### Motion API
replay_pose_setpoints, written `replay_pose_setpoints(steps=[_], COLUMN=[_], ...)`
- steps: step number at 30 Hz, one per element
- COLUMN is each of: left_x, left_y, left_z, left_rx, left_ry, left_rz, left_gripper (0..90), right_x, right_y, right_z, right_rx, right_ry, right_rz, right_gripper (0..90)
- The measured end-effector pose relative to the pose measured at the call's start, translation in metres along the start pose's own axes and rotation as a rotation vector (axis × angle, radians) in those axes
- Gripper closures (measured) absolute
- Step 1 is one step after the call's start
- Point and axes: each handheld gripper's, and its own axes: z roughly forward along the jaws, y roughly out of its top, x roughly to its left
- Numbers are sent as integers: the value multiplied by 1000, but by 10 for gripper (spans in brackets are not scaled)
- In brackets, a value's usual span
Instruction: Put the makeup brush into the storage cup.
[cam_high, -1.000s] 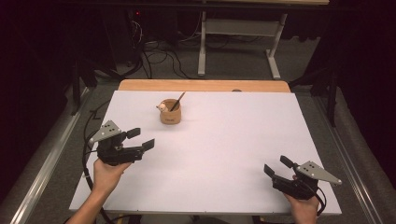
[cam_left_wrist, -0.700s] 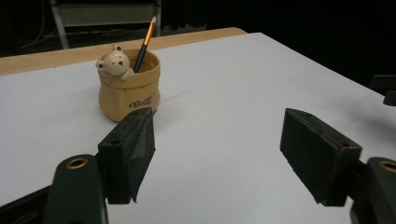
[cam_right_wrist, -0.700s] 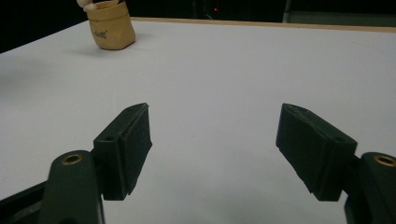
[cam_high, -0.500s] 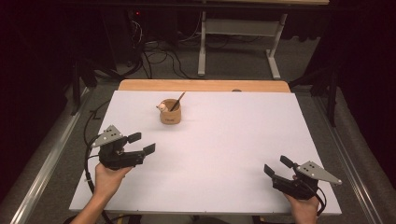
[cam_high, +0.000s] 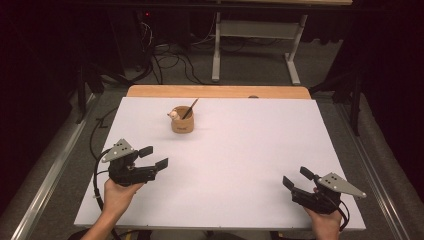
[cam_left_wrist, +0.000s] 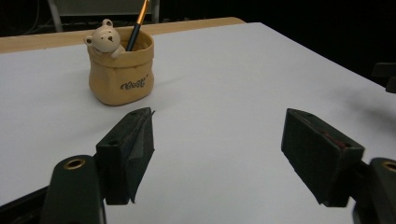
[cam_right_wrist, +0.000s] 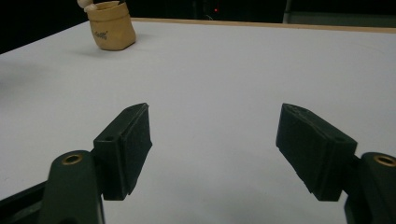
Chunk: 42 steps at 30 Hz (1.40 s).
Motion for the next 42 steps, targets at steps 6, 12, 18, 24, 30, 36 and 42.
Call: replay_pose_setpoints(steps=[6,12,18,24,30,36,42], left_x=[-1,-1,-1,1,3,3,4], left_y=[-5,-8,-12,-15,-21,-27,-34], left_z=[1,3,2,0,-2,0,-1], left_rx=[6,13,12,6,3,14,25], left_ry=[4,3,3,7,9,12,12], left_rz=[-8,-11,-16,-26,-45,-50,-56], left_gripper=[259,258,257,257,257,256,252], right_x=[0,0,0,0,-1,-2,-2], right_y=[0,0,0,0,0,1,1], right_z=[0,0,0,-1,-1,-2,-2], right_rx=[-1,-3,-3,-5,-9,-17,-15], right_ry=[0,2,5,1,4,4,5], right_rz=[1,4,4,5,5,6,10], right_gripper=[282,282,282,282,282,282,282])
